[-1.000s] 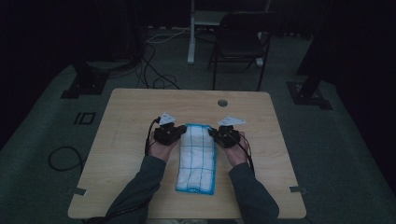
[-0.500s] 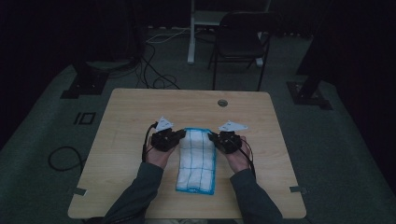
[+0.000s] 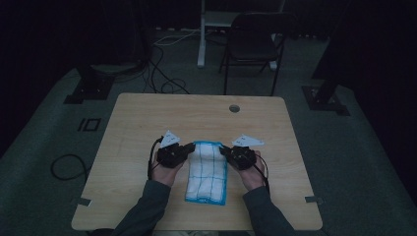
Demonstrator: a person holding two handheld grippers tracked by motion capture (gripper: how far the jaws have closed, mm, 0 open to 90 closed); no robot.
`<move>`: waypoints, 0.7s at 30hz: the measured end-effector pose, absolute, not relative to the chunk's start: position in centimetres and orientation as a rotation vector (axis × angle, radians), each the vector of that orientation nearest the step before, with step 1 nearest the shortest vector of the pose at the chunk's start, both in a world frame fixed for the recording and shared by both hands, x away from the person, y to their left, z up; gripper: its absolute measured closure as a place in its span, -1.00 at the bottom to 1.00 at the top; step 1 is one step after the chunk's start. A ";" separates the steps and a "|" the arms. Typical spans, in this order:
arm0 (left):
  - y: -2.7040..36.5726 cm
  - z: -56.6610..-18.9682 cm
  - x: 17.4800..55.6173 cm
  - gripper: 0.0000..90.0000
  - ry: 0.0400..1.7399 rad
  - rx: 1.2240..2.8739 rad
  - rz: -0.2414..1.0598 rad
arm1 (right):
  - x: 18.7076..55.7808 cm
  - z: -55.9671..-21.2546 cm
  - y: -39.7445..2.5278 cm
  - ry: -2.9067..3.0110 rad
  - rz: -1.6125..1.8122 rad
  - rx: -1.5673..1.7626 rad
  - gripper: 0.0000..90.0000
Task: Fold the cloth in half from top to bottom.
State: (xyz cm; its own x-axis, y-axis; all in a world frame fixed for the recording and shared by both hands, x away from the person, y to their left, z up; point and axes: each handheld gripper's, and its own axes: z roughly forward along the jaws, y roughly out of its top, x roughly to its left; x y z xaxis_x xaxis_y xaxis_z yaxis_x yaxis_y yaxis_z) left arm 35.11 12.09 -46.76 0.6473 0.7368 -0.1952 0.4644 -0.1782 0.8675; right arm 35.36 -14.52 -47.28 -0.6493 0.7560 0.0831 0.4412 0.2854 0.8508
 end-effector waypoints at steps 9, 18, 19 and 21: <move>12.3 -47.1 34.0 0.91 0.953 1.824 0.321 | 34.4 -47.6 -14.5 2.229 1.313 1.076 0.89; 12.8 -47.6 32.8 0.91 0.952 1.822 0.306 | 33.5 -47.8 -14.3 2.240 1.315 1.057 0.90; 12.8 -47.6 32.7 0.91 0.950 1.821 0.305 | 33.4 -47.9 -14.3 2.241 1.314 1.053 0.89; 12.8 -47.7 32.5 0.91 0.947 1.821 0.304 | 33.1 -48.0 -14.3 2.242 1.318 1.054 0.89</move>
State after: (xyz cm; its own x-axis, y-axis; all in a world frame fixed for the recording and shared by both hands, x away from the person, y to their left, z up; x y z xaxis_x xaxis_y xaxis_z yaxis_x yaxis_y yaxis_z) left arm 32.48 12.84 -47.67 0.6590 0.7225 -0.2088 0.4657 -0.1740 0.8676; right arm 33.14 -14.29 -47.98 -0.6702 0.7378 0.0800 0.4288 0.2970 0.8532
